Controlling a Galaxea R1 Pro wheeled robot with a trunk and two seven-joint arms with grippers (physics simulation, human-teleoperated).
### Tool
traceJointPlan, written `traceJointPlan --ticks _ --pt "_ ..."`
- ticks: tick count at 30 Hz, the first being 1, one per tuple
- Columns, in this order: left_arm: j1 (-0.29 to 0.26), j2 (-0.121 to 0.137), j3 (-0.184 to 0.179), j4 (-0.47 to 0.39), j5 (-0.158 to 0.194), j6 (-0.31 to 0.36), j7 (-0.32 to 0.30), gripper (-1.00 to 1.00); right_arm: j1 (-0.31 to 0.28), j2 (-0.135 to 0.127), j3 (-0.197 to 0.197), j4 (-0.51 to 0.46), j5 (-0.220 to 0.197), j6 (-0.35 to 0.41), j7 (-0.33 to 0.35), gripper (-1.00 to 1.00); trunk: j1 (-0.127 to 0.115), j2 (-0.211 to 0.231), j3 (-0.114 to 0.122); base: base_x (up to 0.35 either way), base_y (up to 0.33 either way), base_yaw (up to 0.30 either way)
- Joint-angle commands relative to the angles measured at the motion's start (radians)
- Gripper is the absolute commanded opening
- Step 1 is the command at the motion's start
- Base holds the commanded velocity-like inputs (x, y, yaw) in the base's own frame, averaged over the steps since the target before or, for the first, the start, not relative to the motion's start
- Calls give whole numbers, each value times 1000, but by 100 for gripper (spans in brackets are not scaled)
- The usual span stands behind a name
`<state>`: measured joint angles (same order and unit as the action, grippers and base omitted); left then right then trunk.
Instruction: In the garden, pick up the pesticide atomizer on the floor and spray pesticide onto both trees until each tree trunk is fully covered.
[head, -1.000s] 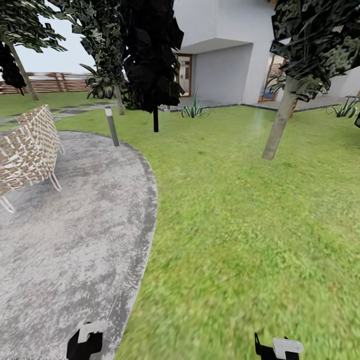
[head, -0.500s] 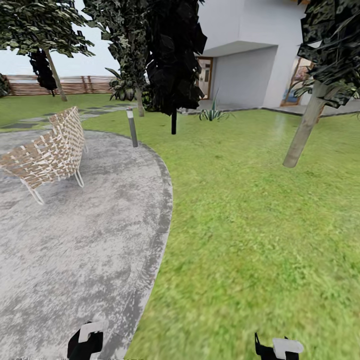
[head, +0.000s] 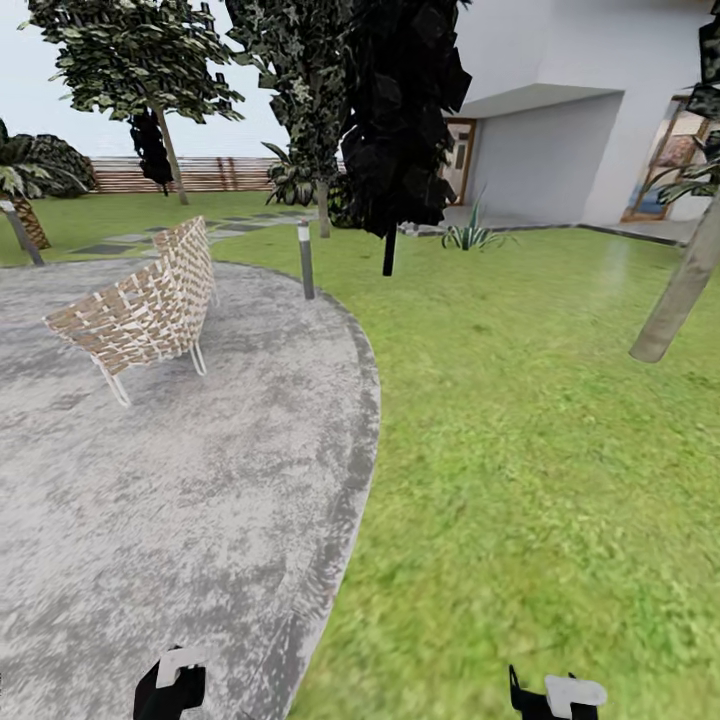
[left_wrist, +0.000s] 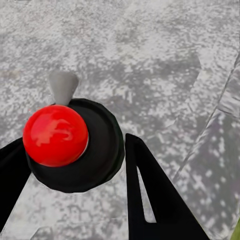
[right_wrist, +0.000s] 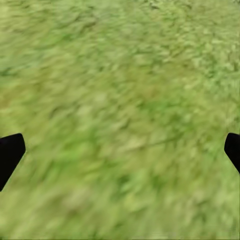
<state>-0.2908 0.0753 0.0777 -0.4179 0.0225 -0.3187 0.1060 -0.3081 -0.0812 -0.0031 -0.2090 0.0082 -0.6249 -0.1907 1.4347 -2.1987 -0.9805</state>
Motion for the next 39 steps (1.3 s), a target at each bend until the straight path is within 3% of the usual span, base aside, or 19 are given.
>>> traceJointPlan --ticks 1,15,39 --pt "-1 0 0 1 2 -3 1 -100 0 0 0 0 1 -3 -3 100 0 0 0 340 0 246" --pt "-1 0 -1 2 2 -5 1 -100 0 0 0 0 1 -3 -2 100 0 0 11 340 0 238" --pt "-1 0 -1 2 4 -5 1 -100 0 0 0 0 2 -3 -1 100 0 0 12 340 0 17"
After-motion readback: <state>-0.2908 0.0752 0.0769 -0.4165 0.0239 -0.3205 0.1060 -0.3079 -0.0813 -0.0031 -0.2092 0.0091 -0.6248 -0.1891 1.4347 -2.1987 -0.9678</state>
